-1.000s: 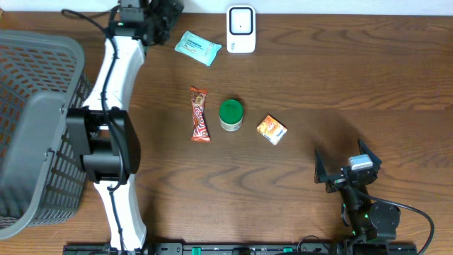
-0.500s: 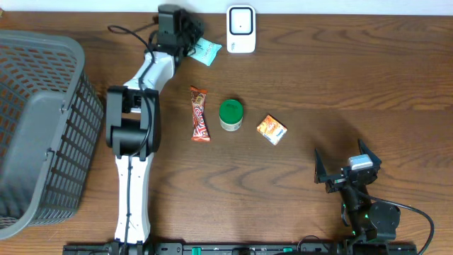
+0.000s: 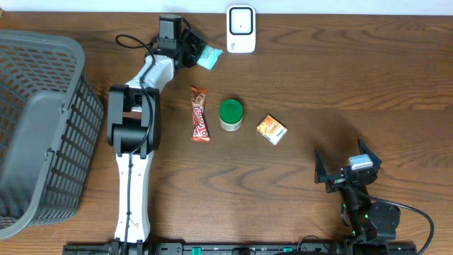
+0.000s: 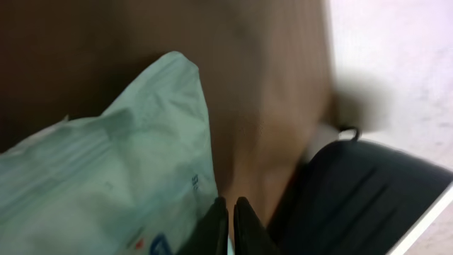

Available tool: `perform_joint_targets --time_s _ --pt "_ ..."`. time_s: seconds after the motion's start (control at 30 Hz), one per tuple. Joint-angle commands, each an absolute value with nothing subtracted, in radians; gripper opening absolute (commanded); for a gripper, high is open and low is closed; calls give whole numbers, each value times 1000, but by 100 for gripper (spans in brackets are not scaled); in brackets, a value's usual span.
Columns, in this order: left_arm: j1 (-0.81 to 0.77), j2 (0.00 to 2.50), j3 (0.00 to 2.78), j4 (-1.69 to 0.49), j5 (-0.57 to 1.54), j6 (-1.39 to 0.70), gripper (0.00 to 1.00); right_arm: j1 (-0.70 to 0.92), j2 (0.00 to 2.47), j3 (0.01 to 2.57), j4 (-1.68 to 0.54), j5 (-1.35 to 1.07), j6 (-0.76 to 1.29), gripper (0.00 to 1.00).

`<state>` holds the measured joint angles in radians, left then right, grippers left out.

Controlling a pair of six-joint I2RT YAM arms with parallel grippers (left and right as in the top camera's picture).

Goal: Scan the item barcode

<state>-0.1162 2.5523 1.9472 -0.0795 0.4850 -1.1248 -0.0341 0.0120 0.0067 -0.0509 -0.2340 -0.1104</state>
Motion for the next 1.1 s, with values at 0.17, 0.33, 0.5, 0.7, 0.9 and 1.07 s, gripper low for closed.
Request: perform_joint_targets --time_s 0.17,0.33,0.5,0.7,0.9,1.07 --pt "-91 2424 1942 -380 497 -1061 7 -25 7 6 -56 -234 -113 99" --pt "-113 2291 1942 -572 351 -981 8 -25 7 6 -56 -234 -113 99" --pt "-131 2154 1942 -582 265 -881 67 -25 7 6 -56 -234 -113 99" --pt "-128 2061 1942 -734 86 -766 83 -25 7 6 -56 -234 -113 99" --pt "-118 2113 1921 -824 113 -777 87 -25 7 6 -56 -234 -113 99" --pt "-101 2153 1919 -842 195 -791 88 -25 7 6 -56 -234 -113 99"
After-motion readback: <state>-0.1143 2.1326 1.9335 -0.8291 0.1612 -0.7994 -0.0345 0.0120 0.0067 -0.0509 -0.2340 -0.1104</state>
